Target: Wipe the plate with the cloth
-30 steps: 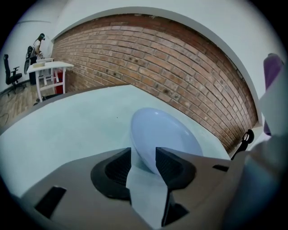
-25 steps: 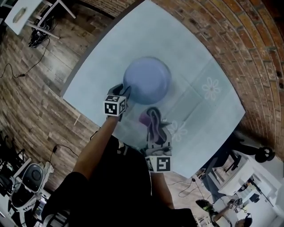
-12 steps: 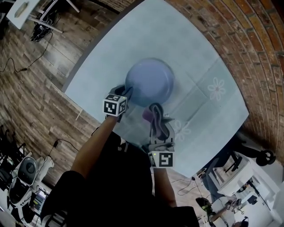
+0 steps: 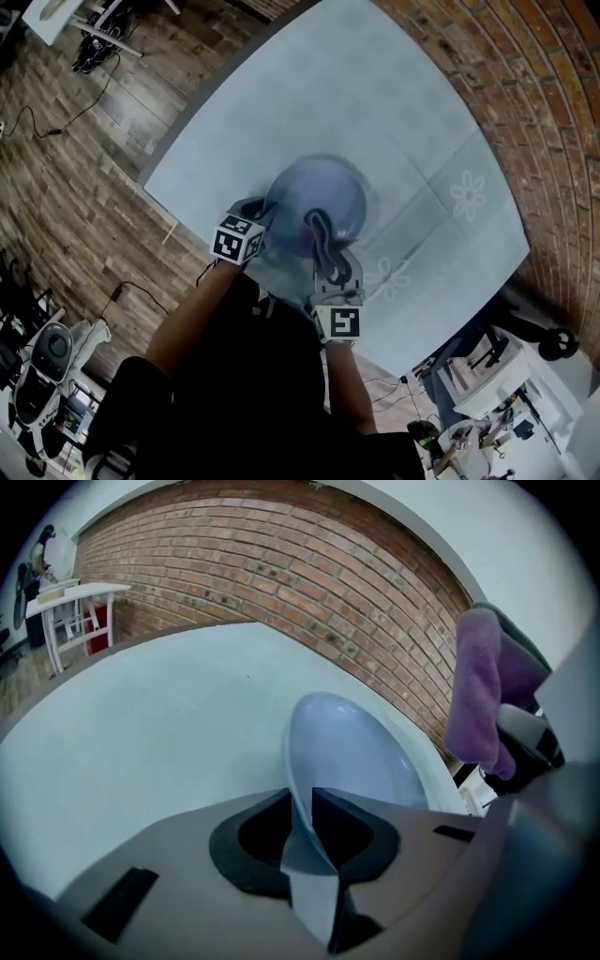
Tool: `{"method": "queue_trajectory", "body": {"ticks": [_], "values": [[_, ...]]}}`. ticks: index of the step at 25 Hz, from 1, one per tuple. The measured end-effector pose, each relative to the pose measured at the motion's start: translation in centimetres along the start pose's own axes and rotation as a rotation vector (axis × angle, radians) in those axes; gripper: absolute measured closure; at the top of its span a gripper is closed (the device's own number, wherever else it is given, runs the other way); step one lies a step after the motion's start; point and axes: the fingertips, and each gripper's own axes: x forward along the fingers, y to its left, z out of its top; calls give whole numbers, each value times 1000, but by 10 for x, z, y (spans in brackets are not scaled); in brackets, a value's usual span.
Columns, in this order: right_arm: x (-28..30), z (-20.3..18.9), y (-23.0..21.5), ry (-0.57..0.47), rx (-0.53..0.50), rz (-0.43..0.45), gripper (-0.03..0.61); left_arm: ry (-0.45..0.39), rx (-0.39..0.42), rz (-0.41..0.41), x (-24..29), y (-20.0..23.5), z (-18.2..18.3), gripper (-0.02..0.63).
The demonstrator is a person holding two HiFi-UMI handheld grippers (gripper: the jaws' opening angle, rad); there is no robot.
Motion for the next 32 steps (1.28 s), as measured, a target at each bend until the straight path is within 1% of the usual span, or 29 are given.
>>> {"method": "queue_trajectory", "body": {"ticks": [3,6,9,13,16,21,26,32], "values": [[11,-14,8,50,-38,37,517,9,12,-5,-4,3,-5,534],[21,-29,12,113,-97,70,517,13,27,-10,-4,2,-7,546],[37,-44,14,191,-152,93,517,21,45,-26,-2,1,-6,552],[59,-74,18,313,-220,141,517,37,30,-46,1,4,-7,554],[71,-93,23,382,-255,176,517,45,16,-59,1,5,-9,554],[88,-107,35,449,-330,229,517,39,14,-82,5,3,-8,552],[100,-120,39,509,-345,250,517,46,52,-92,8,1,-7,554],[115,-127,38,551,-396,278,517,47,47,-108,10,1,-5,558]]}}
